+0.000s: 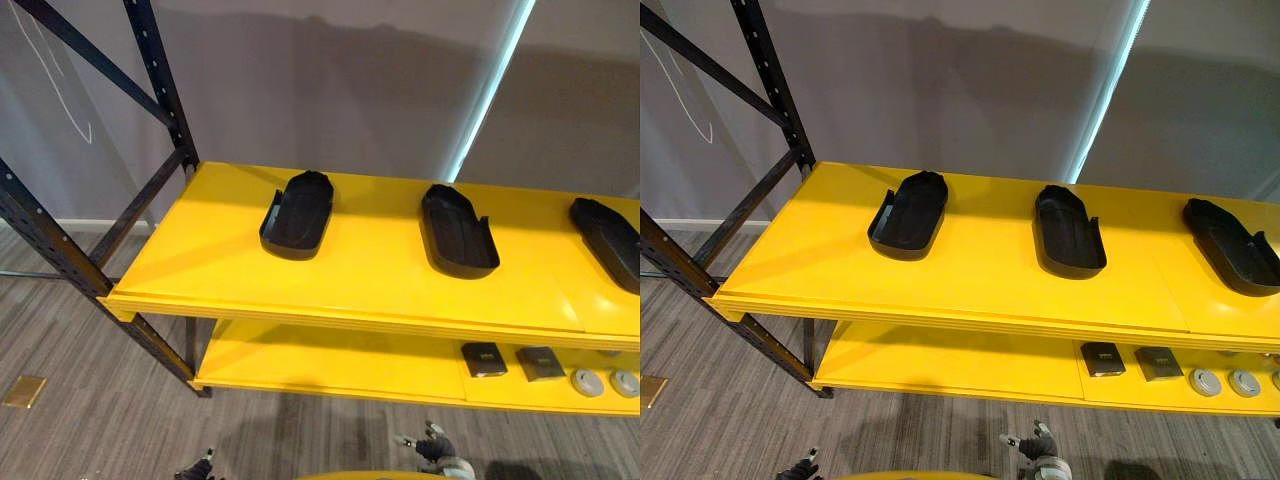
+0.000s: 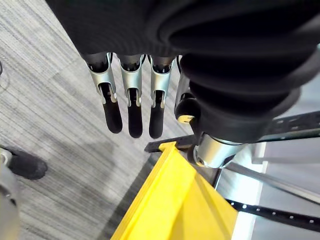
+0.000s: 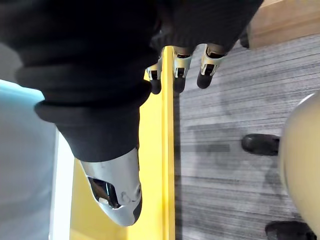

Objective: Walk over and take plastic housings, then place them on the shelf

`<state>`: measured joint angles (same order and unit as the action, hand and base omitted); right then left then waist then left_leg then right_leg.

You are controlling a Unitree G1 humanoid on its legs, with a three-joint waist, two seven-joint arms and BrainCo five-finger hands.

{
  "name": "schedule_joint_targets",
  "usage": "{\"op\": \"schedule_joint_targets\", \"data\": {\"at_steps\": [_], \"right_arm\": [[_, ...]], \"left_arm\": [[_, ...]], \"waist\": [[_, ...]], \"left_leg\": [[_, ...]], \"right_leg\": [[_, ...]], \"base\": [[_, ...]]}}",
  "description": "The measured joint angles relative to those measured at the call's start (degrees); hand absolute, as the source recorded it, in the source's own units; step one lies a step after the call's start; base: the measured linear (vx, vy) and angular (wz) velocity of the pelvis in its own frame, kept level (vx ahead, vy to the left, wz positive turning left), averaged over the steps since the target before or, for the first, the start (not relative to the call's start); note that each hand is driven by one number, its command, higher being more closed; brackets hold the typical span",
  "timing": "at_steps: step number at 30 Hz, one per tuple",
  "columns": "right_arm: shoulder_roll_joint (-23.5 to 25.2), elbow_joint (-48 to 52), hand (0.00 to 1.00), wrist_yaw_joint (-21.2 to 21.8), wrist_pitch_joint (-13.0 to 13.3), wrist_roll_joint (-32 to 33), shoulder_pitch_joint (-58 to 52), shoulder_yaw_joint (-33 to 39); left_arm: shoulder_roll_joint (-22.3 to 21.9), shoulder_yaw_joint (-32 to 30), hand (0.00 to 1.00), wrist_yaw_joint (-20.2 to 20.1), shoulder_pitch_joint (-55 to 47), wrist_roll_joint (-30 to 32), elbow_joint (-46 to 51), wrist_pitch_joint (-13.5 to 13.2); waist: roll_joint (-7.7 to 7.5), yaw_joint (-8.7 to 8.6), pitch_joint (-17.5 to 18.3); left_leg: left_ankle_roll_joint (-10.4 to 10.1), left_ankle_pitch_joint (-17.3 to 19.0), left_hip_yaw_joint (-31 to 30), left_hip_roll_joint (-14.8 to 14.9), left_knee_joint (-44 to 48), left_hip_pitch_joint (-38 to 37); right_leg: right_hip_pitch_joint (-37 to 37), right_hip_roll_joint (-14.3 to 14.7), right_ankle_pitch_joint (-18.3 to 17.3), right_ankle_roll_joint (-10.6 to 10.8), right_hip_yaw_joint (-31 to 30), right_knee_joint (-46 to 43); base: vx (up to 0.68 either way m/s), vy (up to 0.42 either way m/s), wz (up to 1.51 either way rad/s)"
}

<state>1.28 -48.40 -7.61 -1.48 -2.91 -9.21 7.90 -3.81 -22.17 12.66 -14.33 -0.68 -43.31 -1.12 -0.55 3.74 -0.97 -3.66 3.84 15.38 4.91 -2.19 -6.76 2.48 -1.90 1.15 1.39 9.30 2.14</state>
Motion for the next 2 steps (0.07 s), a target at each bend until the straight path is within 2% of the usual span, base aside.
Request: {"op": "schedule_joint_targets", "data": {"at_steps": [2], "right_arm": [[0.1,0.0,0.0,-0.1,0.1,0.0,0.1,0.6]], "left_arm": [[0.0,1.3,0.0,-0.1,0.8,1.4,-1.0,0.0]], "waist": [[0.29,-0.01,0.0]], "left_leg": [[0.1,-0.1,0.3,0.0,-0.3,-0.1]], "right_leg": [[-0.2,0.0,0.0,0.0,-0.2,0.1]], "base": [[0.02,-0.002,-0.06]]}}
